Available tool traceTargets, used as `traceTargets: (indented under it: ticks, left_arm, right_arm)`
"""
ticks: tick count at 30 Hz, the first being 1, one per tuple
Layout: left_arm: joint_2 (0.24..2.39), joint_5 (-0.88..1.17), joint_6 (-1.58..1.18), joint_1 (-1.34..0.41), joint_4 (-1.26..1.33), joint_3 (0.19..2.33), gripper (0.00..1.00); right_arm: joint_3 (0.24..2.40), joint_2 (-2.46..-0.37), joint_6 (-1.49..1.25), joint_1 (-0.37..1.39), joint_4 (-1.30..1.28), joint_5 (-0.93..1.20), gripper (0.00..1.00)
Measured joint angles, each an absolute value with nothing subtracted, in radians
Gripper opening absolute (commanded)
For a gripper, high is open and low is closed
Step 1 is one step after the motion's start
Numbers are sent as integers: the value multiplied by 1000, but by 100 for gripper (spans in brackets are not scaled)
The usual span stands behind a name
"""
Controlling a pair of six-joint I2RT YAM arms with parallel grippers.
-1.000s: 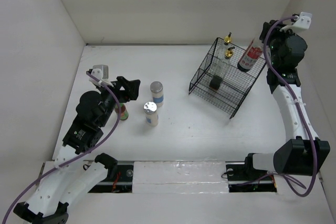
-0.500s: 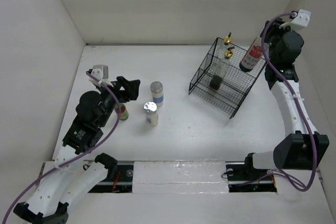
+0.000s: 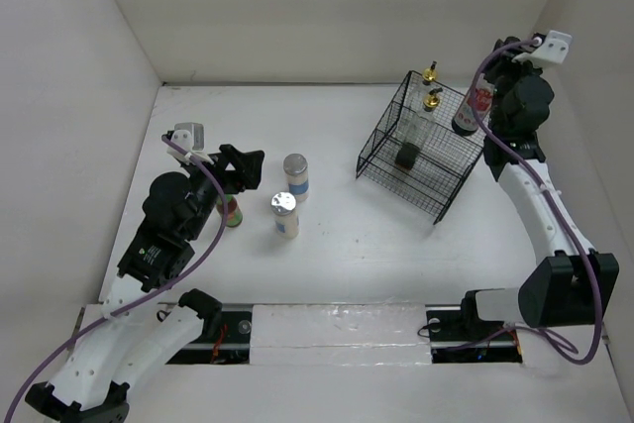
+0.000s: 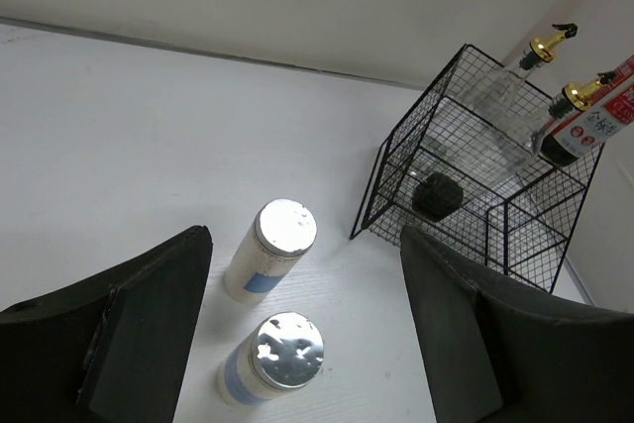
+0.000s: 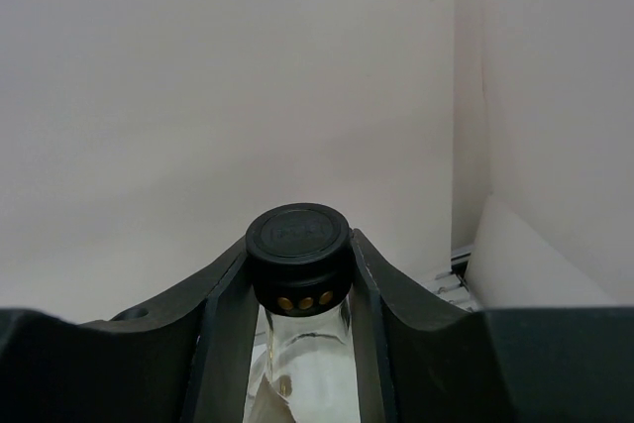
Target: Organize the condiment bottles
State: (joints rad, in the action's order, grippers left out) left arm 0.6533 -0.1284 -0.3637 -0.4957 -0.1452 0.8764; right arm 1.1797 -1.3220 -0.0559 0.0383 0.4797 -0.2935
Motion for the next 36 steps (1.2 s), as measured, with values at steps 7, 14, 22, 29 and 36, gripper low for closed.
traceTargets:
  ticks: [7,14,22,29,36]
  left_arm:
    - [653,-128,-364,-496,-145,876,73]
    - [651,-128,-364,-496,-145,876,73]
    - [651,-128,-364,-496,-145,876,73]
    - [651,-132,-364,-496,-145,876,73]
    - [654,-133,-364,-496,-145,876,73]
  right_arm:
    - [1283,-1367,-46,42,362,-316,17]
    - [1334,-1419,-27,42,342,-313,17]
    - [1327,-1422,0,41,367,-301,17]
    - [1328,-1446,23,40,338,-291,17]
    - [1259,-1425,15,40,358,-287,17]
